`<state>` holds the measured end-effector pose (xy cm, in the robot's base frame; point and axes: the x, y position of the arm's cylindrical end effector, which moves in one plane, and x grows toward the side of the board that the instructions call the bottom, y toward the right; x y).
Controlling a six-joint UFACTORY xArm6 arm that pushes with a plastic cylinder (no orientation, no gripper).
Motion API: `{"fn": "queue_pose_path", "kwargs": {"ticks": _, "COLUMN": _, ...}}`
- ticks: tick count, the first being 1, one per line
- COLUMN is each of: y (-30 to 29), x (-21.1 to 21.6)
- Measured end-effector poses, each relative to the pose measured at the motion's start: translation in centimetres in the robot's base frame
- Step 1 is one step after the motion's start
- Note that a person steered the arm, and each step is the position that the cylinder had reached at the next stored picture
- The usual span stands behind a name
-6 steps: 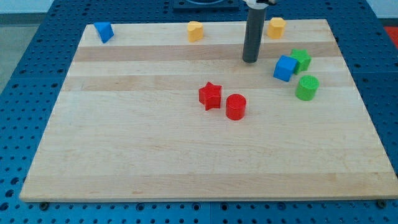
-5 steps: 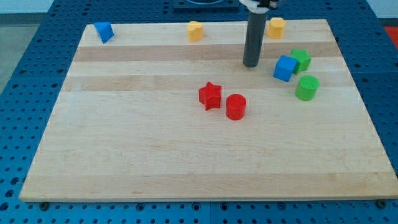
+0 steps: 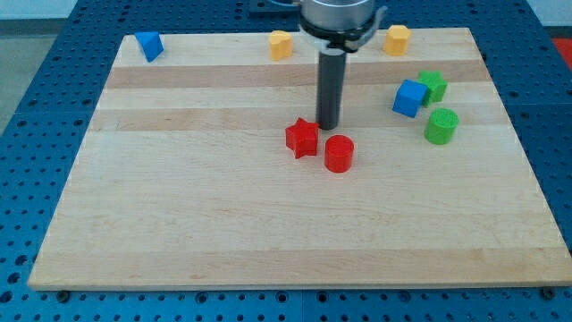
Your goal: Move the red star to the bottom right
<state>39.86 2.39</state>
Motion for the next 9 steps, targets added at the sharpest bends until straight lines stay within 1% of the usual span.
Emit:
{"fn": "queue_pose_path", "kwargs": {"ticks": 1, "y": -4.8, "x": 0.3}}
{"fn": "queue_pose_path", "kwargs": {"ticks": 2, "y": -5.2, "x": 0.5}}
{"fn": "queue_pose_path", "kwargs": {"ticks": 4, "y": -4.7, "x": 3.9}}
{"fn": "queue_pose_path", "kwargs": {"ticks": 5, "y": -4.7, "x": 4.0}}
{"fn": "queue_pose_path", "kwargs": {"ticks": 6, "y": -3.4, "x": 5.4}}
{"fn": "queue_pose_path", "kwargs": {"ticks": 9, "y": 3.7, "x": 10.3}}
